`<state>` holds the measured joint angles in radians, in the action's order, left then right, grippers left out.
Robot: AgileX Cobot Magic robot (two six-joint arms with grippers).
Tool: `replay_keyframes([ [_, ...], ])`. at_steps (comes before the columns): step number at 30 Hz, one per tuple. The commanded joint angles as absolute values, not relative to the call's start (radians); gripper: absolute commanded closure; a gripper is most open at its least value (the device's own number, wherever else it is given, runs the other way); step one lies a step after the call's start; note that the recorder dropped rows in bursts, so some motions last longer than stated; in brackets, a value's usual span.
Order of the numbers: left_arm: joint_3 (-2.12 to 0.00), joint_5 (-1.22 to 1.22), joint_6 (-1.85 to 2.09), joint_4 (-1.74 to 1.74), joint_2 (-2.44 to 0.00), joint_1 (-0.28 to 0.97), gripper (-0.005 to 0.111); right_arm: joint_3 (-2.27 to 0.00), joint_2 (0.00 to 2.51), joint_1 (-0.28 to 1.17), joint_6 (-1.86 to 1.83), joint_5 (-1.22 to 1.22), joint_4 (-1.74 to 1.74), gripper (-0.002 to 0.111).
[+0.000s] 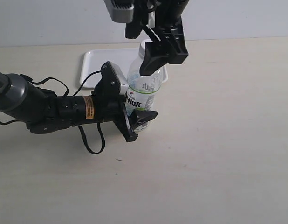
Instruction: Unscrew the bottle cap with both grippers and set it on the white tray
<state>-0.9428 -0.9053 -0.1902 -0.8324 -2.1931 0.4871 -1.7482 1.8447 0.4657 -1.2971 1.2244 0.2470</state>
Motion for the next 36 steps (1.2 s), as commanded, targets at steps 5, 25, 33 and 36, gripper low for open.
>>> replay_keyframes([
  [5, -0.942, -0.891, -0.193, -0.829, -2.190, 0.487, 0.107, -1.751, 1.840, 0.466, -0.702, 1.190, 0.217, 0.030],
  [25, -0.942, -0.891, -0.210, -0.827, -2.190, 0.487, 0.107, -1.751, 1.840, 0.466, -0.035, 1.221, 0.070, 0.036],
  [33, -0.942, -0.891, -0.210, -0.827, -2.190, 0.487, 0.107, -1.751, 1.840, 0.466, -0.028, 1.217, 0.078, 0.043],
  [36, -0.942, -0.891, -0.210, -0.827, -2.190, 0.487, 0.107, -1.751, 1.840, 0.466, -0.028, 1.206, 0.110, 0.047],
])
